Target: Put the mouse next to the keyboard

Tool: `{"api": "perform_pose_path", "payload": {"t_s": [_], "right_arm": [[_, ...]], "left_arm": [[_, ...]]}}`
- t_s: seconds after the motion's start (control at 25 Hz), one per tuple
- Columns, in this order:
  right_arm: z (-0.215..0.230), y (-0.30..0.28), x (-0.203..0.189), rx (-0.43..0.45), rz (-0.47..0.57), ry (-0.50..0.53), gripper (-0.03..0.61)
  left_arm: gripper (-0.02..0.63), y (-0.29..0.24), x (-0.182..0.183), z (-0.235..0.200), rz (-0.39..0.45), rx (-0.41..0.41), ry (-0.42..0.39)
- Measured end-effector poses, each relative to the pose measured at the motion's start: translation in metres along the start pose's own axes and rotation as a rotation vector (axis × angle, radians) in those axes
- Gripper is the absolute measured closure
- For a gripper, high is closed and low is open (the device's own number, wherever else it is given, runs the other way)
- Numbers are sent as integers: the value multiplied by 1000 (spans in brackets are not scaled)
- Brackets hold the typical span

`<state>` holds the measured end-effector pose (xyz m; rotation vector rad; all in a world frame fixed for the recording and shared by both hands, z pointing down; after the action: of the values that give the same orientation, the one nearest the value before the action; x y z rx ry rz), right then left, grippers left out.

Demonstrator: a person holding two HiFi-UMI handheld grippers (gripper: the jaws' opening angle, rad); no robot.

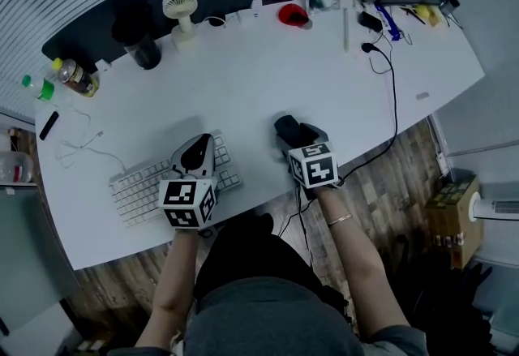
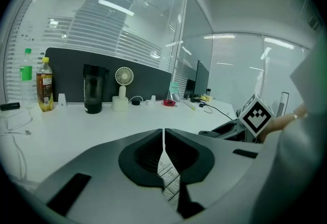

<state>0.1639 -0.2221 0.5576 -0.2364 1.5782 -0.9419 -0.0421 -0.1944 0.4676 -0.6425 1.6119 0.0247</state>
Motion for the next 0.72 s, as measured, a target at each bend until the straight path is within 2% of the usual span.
{"api": "perform_pose_path", "payload": {"t_s": [0.72], "right_arm": [[-1,-29,5,-52,-14,11,282]], "left_arm": [[584,-2,-10,-17,-29,14,15]]}}
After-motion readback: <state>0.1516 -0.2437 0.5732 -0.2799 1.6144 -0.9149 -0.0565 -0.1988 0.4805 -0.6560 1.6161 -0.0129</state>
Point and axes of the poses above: the fingertips, and each gripper's own axes: y backward along the fingers, z to its right, x out of its top, the point moved 1 cm from there along y, backward along the fingers, and after that the axes turned 2 degrees about z, right-handed, at the moved point
